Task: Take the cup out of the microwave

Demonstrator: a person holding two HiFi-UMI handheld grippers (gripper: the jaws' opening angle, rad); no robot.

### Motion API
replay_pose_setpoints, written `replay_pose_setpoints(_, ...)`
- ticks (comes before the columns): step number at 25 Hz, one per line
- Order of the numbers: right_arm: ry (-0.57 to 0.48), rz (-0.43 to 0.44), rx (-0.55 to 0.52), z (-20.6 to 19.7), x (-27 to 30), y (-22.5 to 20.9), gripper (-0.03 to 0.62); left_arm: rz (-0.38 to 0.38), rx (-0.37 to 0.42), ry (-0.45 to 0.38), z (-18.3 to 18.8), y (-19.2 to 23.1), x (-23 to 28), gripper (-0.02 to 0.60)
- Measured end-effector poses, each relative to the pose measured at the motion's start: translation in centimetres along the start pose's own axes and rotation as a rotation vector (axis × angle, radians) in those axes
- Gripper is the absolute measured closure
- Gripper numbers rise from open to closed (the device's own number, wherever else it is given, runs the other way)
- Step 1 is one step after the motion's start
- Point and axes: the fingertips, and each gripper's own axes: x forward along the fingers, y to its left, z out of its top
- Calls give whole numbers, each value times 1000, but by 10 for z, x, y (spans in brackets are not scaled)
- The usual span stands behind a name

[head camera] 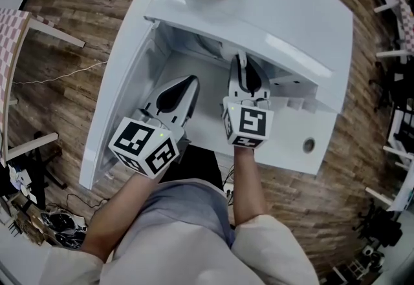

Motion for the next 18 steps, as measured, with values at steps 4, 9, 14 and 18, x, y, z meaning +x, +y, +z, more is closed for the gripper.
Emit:
replay_pose_setpoints(4,1,2,5,1,-6,3,525,-5,-4,-5,1,-2,-1,571)
replay_pose_setpoints(9,-4,13,15,4,-13,9,525,-12,-7,-10,2,-5,-5,571)
replay_pose_setpoints(14,3,13,25,4,-23,15,525,-17,-9,-17,4,-7,-9,571)
replay_pose_setpoints(18,15,19,31,4,-31,21,525,-28,-4,-28,9,-11,-14,571)
